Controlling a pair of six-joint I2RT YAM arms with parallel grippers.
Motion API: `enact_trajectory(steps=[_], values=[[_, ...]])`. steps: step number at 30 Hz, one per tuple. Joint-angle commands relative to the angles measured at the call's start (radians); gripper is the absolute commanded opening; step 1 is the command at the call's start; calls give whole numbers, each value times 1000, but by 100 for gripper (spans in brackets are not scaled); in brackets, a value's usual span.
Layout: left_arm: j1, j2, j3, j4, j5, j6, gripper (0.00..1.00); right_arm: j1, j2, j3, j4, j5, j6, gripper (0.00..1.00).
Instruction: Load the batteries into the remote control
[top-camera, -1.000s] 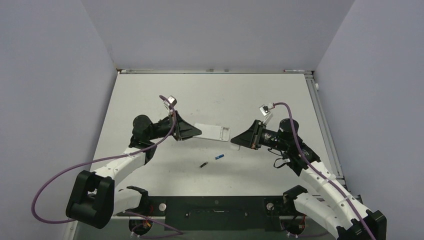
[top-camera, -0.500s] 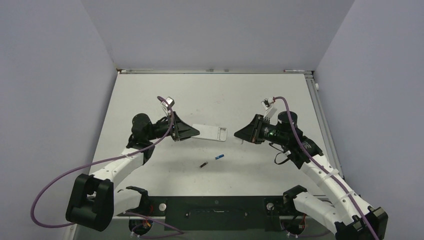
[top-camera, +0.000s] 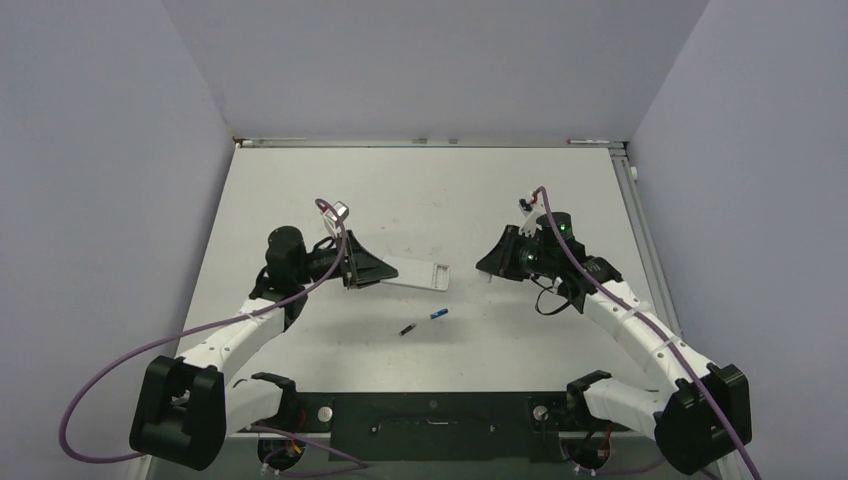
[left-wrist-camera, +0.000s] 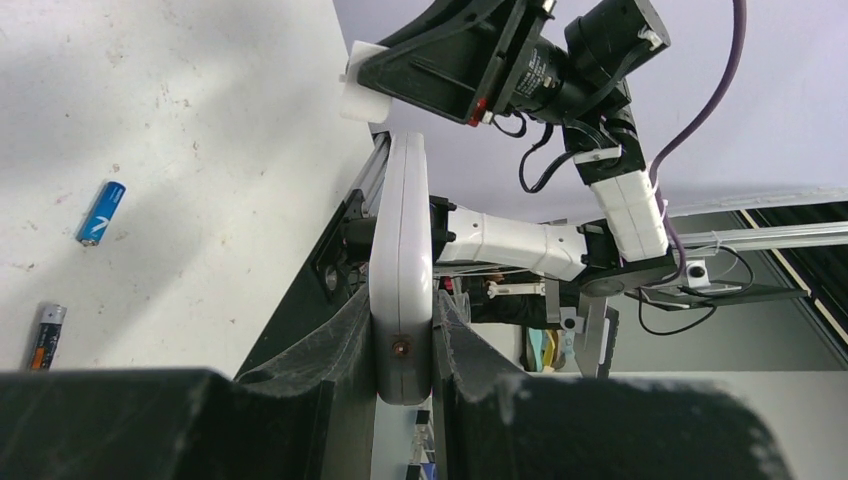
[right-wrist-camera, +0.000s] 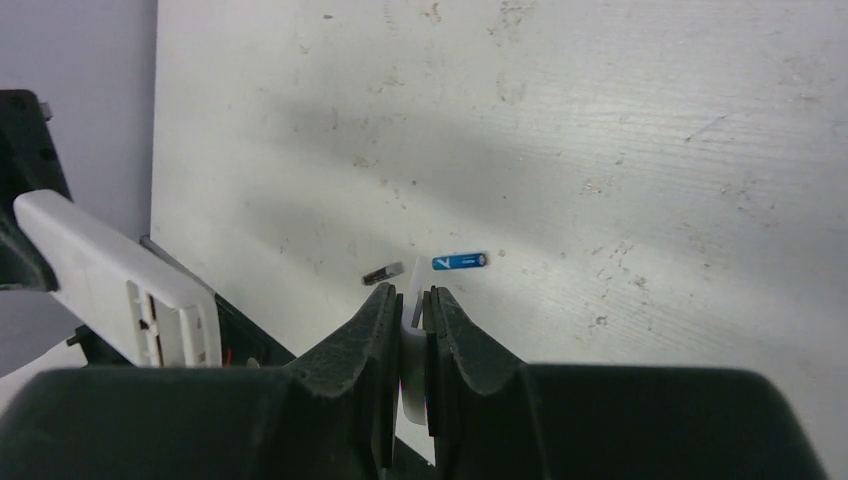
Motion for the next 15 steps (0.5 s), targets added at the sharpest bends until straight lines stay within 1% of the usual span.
enact_trajectory(steps=[1,10,15], values=[[7,-30,39,-29,-8,56,0,-32,58,9,93,63,-12,8],[5,-50,19,-50,-10,76,0,-100,214,-29,273,76,41,9],[6,-55,20,-50,-7,73,0,-123,290,-44,421,91,66,9]])
